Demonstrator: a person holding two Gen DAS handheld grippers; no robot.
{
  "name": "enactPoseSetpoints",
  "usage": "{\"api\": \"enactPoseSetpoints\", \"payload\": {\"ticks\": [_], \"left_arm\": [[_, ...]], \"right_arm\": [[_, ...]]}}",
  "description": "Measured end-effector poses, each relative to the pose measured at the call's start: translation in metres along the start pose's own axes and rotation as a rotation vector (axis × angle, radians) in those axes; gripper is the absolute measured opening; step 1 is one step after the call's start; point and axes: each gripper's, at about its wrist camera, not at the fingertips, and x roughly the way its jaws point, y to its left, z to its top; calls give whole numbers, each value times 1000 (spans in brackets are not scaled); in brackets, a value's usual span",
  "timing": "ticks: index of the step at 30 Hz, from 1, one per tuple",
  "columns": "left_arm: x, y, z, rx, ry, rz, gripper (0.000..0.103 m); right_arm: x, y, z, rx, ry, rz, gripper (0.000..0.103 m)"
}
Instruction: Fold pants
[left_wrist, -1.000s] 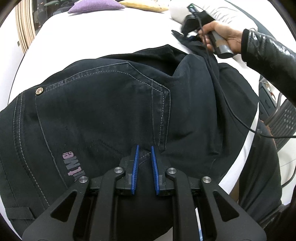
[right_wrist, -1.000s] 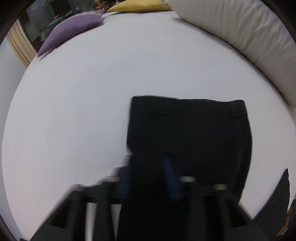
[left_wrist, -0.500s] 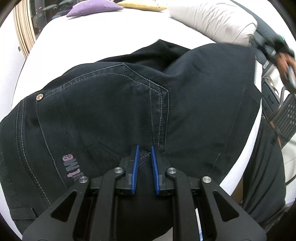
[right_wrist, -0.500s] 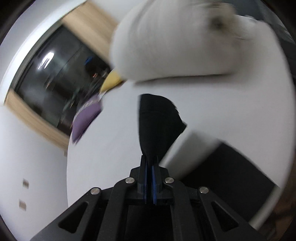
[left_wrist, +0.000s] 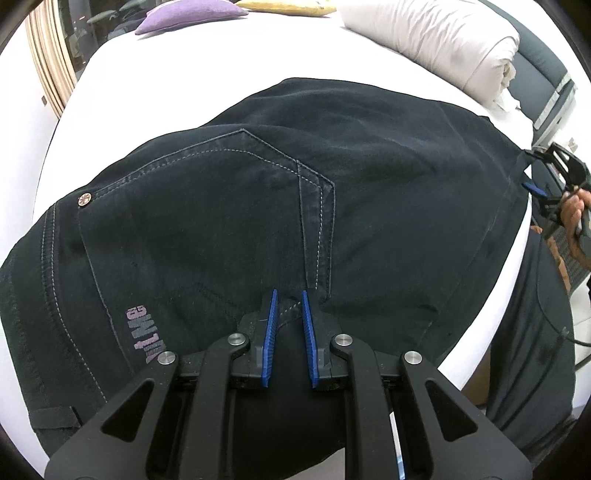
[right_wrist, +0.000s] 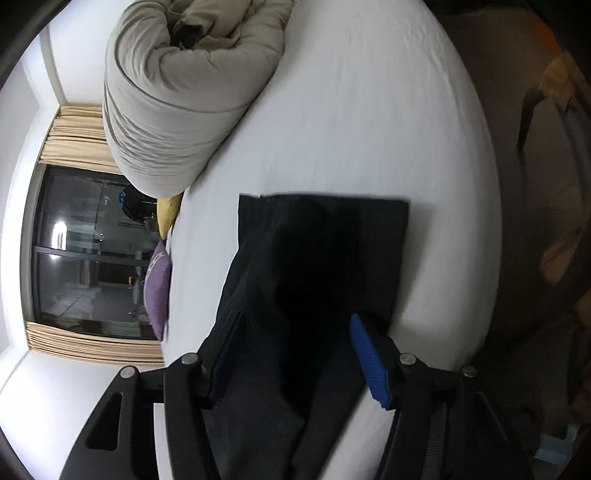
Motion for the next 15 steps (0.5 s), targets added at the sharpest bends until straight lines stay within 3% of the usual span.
{"api": "enactPoseSetpoints", "payload": {"ticks": [2, 6, 7, 8, 9, 15], "left_arm": [[0, -2, 0, 5, 6, 4, 14], [1, -6, 4, 10, 10, 11, 14], [2, -8, 5, 13, 11, 14, 14], [3, -10, 5, 16, 11, 18, 14], [4, -11, 6, 22, 12, 22, 14], [5, -15, 4, 31, 13, 24, 14]], "right_arm": [[-13, -1, -3, 25, -18, 49, 63], [-13, 1, 0, -27, -27, -23, 64], [-9, 3, 3, -45, -19, -23, 52], [-7, 5, 7, -70, -10, -33, 22], [-7, 7, 9, -95, -10, -60, 10], [-52, -16, 18, -79, -89, -57, 5]]}}
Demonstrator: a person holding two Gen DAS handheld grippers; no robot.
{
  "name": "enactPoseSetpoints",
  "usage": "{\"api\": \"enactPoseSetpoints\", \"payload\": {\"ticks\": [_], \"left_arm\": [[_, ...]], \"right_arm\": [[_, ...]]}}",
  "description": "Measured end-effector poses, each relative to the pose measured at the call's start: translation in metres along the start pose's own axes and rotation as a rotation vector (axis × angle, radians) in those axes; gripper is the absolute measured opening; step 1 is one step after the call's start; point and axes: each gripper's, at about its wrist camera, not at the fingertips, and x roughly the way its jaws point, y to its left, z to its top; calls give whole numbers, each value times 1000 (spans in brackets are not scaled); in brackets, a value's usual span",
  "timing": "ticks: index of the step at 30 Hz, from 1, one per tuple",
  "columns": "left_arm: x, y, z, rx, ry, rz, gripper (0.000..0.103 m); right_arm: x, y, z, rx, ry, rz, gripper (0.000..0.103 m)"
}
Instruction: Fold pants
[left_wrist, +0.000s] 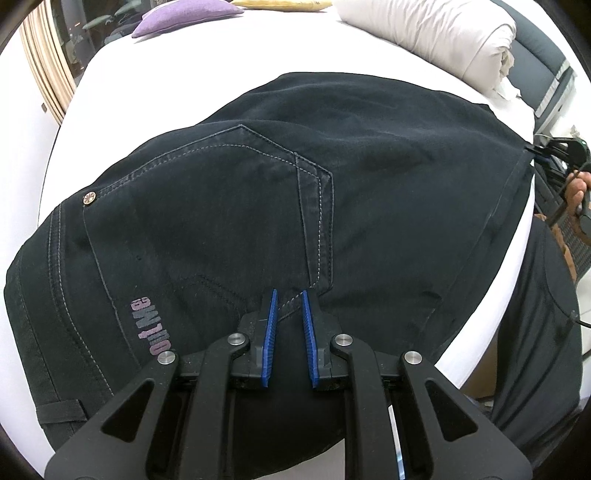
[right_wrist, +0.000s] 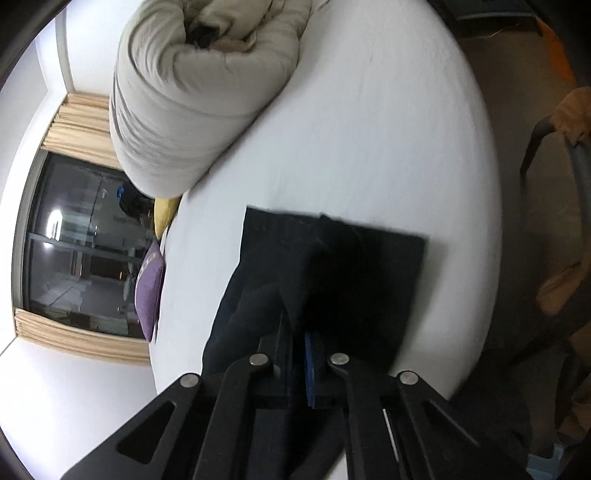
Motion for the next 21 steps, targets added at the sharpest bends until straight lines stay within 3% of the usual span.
{"api": "enactPoseSetpoints", "payload": {"ticks": [5, 7, 9, 11, 13, 15, 16, 18, 20, 21], "left_arm": [[0, 1, -1, 1, -5, -1, 14], [1, 0, -2, 0, -7, 2, 14], [1, -1, -2, 2, -8, 7, 14], [0, -4, -2, 5, -8, 15, 14], [0, -5, -2, 2, -7, 17, 14], [0, -5, -2, -3, -7, 19, 14], [0, -6, -2, -4, -7, 21, 14], [0, -7, -2, -3, -8, 29, 14], [-1, -9, -2, -3, -8, 33, 14], [-1, -9, -2, -4, -9, 32, 14]], "right_arm": [[-23, -26, 24, 46, -90, -51, 4], [-25, -24, 26, 22, -63, -33, 4], [-20, -15, 21, 12, 1, 10, 13], [-18, -14, 17, 22, 4, 40, 77], [-14, -9, 13, 21, -22, 12, 88], [2, -10, 15, 45, 37, 26, 87], [12, -11, 17, 52, 67, 40, 80], [29, -13, 22, 30, 100, 21, 54], [39, -14, 28, -6, 113, -19, 14], [39, -12, 29, -18, 111, -31, 11]]}}
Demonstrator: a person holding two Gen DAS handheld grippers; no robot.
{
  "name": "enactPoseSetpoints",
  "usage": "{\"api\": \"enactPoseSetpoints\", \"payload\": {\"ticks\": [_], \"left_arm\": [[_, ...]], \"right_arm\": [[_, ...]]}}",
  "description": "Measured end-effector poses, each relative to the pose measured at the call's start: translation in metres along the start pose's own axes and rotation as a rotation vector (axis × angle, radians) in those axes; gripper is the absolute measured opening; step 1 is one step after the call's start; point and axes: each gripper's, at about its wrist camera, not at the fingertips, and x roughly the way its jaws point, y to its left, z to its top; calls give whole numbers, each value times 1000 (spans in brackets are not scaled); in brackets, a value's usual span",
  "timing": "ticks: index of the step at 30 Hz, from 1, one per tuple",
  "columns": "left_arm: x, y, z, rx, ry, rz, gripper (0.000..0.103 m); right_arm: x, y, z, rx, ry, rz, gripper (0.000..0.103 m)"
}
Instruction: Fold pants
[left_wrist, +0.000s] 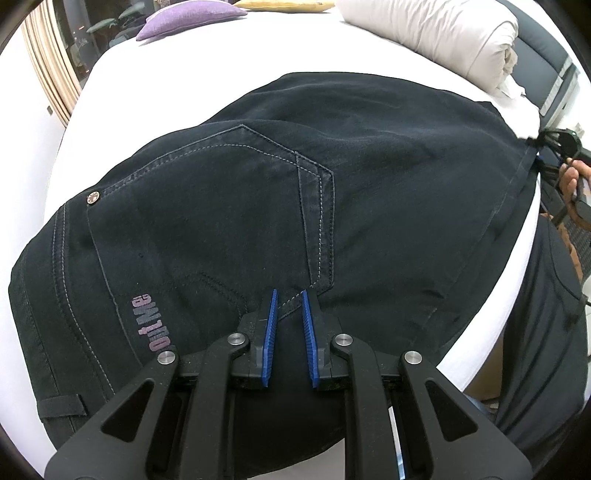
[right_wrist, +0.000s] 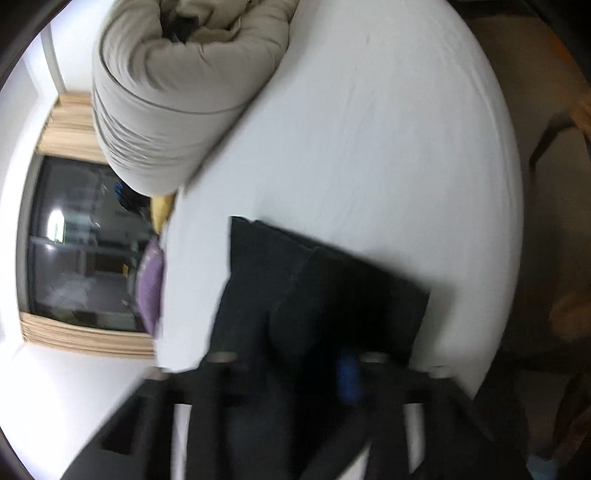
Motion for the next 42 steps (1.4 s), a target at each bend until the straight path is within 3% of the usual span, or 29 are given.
{"api": "enactPoseSetpoints", "payload": {"ticks": [2, 5, 7, 9, 10, 11, 12, 14, 17, 20, 22, 24, 29, 34, 42], "left_arm": [[-1, 0, -1, -1, -1, -2, 14], [0, 1, -1, 0, -2, -2, 14], [-1, 1, -1, 3, -3, -2, 14], [0, 2, 0, 0, -4, -5, 14], [0, 2, 0, -1, -6, -7, 14], [0, 3, -1, -1, -7, -9, 14], [-1, 4, -2, -3, -10, -13, 14], [-1, 6, -3, -6, -12, -15, 14], [-2, 8, -4, 4, -11, -14, 14], [-3, 10, -4, -8, -14, -21, 14], [-4, 10, -5, -6, -15, -16, 14], [-5, 10, -5, -6, -13, -17, 14], [-10, 16, -8, -29, -18, -39, 14], [-16, 26, -14, -49, -19, -60, 14], [-33, 44, -30, -92, -20, -75, 14]], "right_arm": [[-18, 17, -4, -84, -50, 37, 9], [-59, 42, -19, -223, -160, 207, 8], [-65, 34, -20, -202, -173, 227, 9], [-49, 7, -14, -103, -130, 114, 28], [-40, -13, -12, -38, -93, -14, 56], [-38, -28, -11, 18, -84, -59, 54], [-43, -33, -11, 30, -95, -32, 53], [-59, -21, -12, -49, -182, -202, 73], [-69, 1, -16, -151, -200, -299, 71], [-78, 29, -31, -256, -182, -234, 71], [-78, 47, -46, -309, -142, -209, 71], [-77, 50, -64, -291, -68, -118, 71], [-50, 52, -135, -242, 222, 45, 63], [-15, 45, -198, -153, 428, 76, 63], [21, 64, -257, -180, 615, 90, 63]]}}
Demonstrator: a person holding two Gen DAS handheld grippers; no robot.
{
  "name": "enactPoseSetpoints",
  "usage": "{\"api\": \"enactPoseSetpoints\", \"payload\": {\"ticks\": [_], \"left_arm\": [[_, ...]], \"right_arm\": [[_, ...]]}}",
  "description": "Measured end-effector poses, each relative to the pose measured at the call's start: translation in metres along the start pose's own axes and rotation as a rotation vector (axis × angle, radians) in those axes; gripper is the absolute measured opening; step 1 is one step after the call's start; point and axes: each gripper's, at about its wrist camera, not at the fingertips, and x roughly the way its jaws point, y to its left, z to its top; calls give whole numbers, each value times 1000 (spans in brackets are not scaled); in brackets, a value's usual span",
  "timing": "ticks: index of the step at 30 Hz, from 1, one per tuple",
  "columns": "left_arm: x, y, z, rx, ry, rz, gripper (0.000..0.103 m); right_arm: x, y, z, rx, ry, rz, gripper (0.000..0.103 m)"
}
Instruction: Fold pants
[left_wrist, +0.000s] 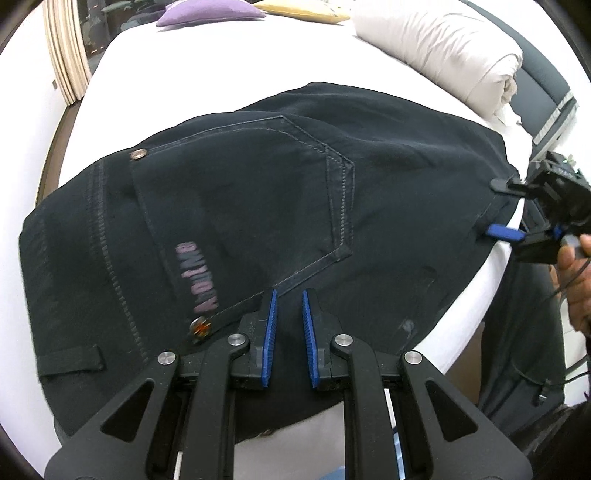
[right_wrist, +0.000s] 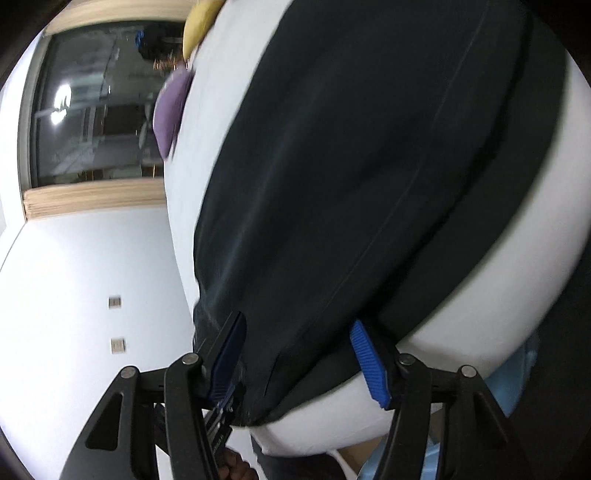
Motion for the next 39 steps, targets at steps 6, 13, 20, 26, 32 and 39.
{"api": "enactPoseSetpoints", "payload": {"ticks": [6, 13, 20, 26, 32, 39], "left_arm": [[-8, 10, -3, -20, -8, 6, 14], [-14, 23, -10, -16, 13, 25, 14], [-17, 32, -21, 9, 34, 43, 14], [-19, 46, -26, -19, 38, 58, 14], [-17, 39, -25, -1, 49, 98, 14], [-14, 41, -22, 3, 55, 108, 14]], "right_arm": [[37, 16, -6, -68, 80, 23, 49], [41, 10, -17, -119, 118, -30, 3], [26, 1, -24, -165, 103, -12, 8], [-22, -19, 22, -29, -135, 46, 40], [-80, -55, 69, 54, -312, -25, 4], [-106, -73, 68, 55, -336, -34, 3]]}}
